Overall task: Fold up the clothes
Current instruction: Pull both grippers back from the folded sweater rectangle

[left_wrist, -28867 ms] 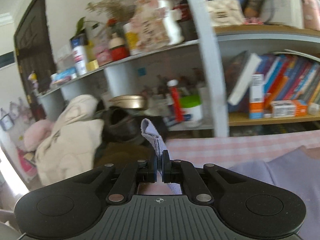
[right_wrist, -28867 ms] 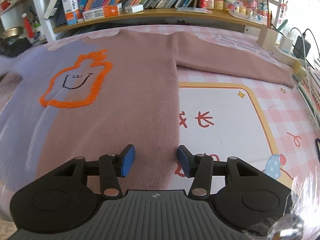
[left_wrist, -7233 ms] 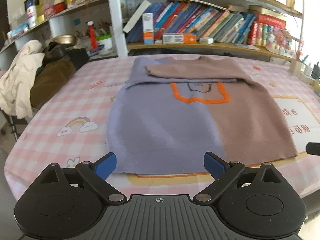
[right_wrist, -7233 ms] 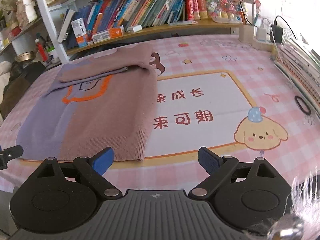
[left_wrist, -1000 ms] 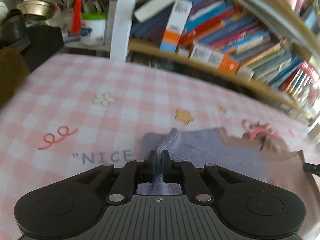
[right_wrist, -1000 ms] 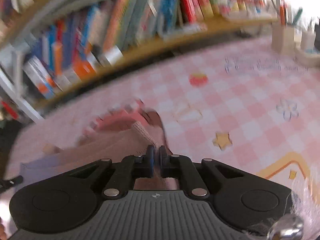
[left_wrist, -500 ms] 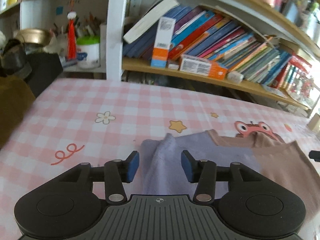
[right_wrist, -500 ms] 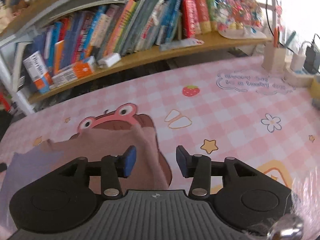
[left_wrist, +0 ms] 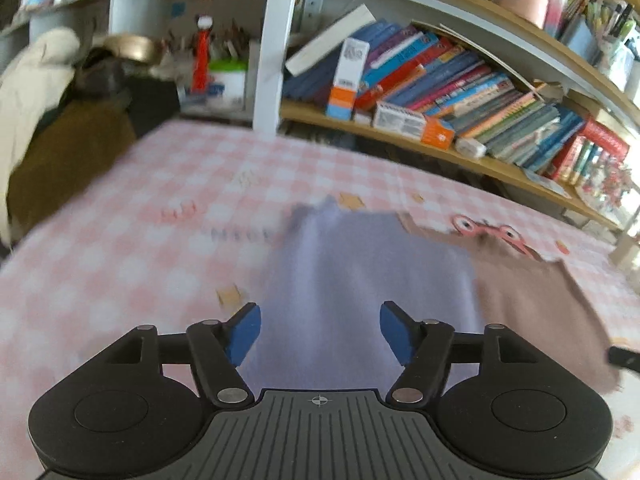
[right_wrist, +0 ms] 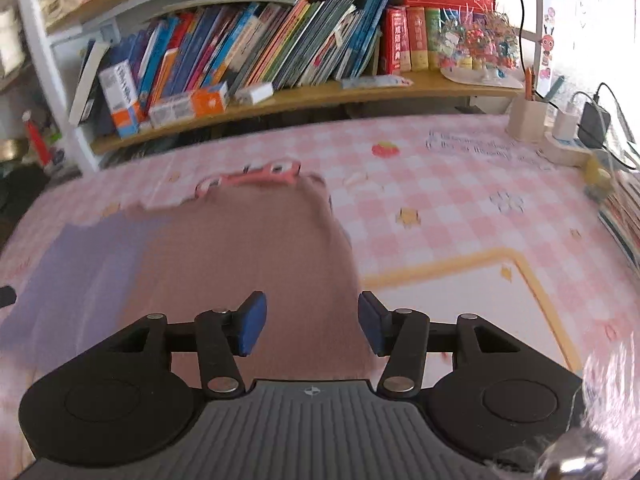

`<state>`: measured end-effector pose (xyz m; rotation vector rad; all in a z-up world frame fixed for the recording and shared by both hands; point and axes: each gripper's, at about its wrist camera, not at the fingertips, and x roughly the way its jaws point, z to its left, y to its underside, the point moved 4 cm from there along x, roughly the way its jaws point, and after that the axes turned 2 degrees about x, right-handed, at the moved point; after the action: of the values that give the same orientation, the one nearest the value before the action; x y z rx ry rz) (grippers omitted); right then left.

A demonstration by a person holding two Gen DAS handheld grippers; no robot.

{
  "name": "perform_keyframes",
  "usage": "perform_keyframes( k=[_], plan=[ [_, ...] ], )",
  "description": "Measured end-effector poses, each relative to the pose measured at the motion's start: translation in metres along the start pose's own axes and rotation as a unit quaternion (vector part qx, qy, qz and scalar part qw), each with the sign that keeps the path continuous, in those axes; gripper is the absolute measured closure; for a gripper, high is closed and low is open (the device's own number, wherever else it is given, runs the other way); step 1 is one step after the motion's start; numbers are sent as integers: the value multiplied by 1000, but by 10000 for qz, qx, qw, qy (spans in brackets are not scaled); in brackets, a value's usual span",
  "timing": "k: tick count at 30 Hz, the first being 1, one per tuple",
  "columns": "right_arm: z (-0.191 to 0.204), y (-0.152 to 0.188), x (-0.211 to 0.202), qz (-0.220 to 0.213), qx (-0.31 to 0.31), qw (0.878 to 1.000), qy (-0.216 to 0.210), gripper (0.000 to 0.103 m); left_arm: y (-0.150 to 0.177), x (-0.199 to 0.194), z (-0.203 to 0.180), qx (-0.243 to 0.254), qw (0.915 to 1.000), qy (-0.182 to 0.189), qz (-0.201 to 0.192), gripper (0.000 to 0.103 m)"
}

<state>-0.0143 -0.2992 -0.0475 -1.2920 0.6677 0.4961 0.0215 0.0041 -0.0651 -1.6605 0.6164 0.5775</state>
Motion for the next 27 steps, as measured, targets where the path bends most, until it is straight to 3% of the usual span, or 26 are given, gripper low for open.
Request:
perform_keyframes(
  k=[2,10,20,27],
  plan=[
    [4,10,-10,6,-98,9999,-59,45,12,-9,-8,-58,9999,64,81,35],
    [0,37,-43,-20,-285,9991,-311,43,36,-39,-37,200,9997,117,54,35],
    [-13,61,-75,-64,-468,9981,-392,28,67,-70,-59,268,9996,77,107,30],
    [-22,71,-90,-92,-581,9975,-393,24,79,-87,-72,347,9994,77,34,27]
  ],
)
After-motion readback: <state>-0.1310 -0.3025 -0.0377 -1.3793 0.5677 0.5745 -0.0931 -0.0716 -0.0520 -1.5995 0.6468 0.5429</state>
